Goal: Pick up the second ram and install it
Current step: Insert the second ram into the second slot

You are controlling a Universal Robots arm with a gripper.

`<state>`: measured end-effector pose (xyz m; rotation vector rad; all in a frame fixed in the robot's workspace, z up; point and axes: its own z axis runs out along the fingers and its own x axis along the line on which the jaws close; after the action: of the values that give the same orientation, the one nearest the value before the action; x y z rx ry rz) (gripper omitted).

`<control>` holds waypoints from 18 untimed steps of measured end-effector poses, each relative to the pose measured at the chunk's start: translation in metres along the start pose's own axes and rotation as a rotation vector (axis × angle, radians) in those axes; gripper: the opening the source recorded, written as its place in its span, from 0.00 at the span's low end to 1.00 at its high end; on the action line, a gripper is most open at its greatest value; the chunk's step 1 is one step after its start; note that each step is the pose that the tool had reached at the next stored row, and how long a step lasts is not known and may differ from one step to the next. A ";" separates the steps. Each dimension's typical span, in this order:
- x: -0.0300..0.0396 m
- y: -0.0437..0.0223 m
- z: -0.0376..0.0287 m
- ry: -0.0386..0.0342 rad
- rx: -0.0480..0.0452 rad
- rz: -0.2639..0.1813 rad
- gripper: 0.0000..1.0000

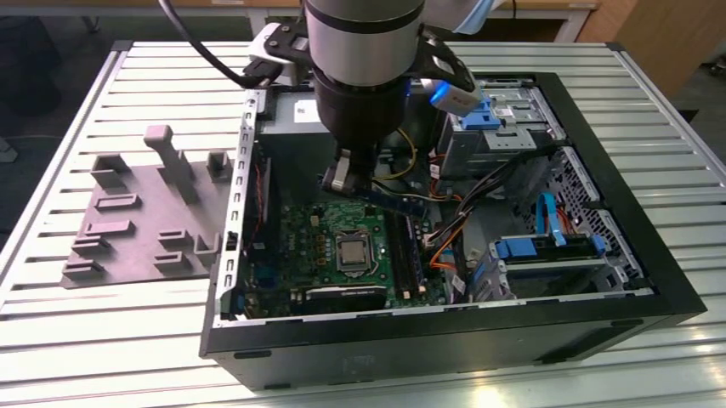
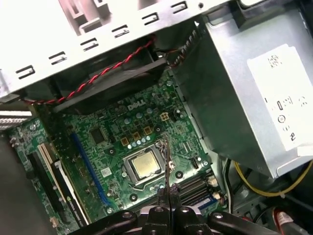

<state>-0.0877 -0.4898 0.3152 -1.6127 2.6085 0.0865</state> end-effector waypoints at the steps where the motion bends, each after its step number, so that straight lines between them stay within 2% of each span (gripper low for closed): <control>1: 0.0000 0.0000 0.0000 -0.0001 0.0011 0.012 0.12; 18: 0.0000 0.0000 0.0005 -0.0021 0.0205 0.222 0.12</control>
<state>-0.0877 -0.4898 0.3148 -1.3100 2.7669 0.0733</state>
